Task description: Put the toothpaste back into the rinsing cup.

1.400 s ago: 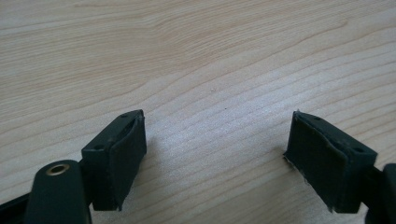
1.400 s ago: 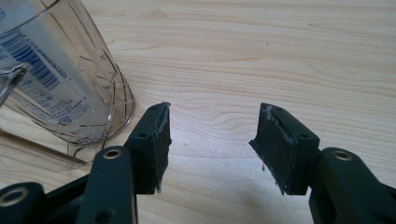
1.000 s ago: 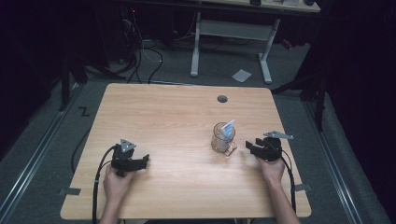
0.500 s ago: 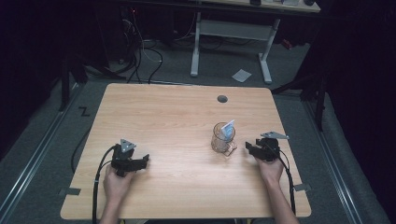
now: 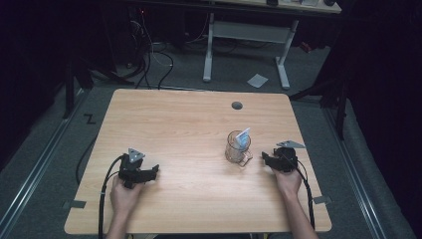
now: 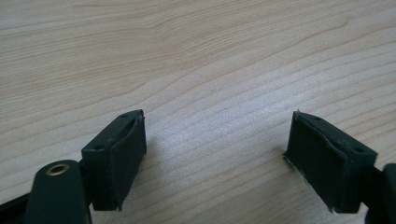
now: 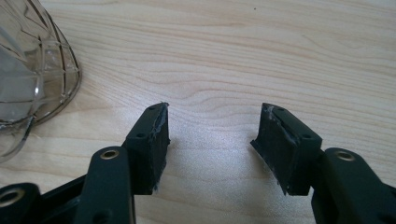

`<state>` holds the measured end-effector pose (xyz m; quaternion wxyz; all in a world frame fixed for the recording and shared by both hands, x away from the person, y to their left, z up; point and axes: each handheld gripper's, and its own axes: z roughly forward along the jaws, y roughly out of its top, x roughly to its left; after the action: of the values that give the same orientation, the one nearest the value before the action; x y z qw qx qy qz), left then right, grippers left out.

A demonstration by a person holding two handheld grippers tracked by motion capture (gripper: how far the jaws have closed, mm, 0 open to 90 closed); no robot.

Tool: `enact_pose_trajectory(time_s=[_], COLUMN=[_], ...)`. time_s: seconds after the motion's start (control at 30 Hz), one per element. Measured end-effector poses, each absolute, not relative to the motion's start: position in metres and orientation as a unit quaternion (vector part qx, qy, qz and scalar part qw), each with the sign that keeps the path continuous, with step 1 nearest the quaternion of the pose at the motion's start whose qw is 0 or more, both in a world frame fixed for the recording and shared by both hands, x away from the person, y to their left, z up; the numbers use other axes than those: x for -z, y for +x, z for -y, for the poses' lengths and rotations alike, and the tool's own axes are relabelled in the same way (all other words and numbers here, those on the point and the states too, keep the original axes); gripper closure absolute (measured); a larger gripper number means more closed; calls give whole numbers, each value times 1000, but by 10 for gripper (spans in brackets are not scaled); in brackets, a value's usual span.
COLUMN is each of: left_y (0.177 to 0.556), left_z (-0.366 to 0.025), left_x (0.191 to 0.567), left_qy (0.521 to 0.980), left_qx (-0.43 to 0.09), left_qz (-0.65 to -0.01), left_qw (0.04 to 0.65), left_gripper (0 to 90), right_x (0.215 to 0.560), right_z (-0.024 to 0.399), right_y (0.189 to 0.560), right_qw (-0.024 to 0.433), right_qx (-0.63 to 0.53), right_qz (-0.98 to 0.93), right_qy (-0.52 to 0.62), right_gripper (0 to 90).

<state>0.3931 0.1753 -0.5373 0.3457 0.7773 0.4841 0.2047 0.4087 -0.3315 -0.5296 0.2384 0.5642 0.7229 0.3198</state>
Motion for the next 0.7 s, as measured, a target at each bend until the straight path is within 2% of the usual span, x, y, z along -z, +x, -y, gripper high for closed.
enact_pose_trajectory(time_s=[0.7], left_y=[393], left_z=[-175], left_x=[537], left_qy=[778], left_qx=[-205], left_qz=[-484], left_qw=[344], left_gripper=[197], right_x=[530], right_z=[331], right_y=[407], right_qw=[244], right_qx=[-313], right_qz=[-737], right_qy=[547], right_gripper=[404])
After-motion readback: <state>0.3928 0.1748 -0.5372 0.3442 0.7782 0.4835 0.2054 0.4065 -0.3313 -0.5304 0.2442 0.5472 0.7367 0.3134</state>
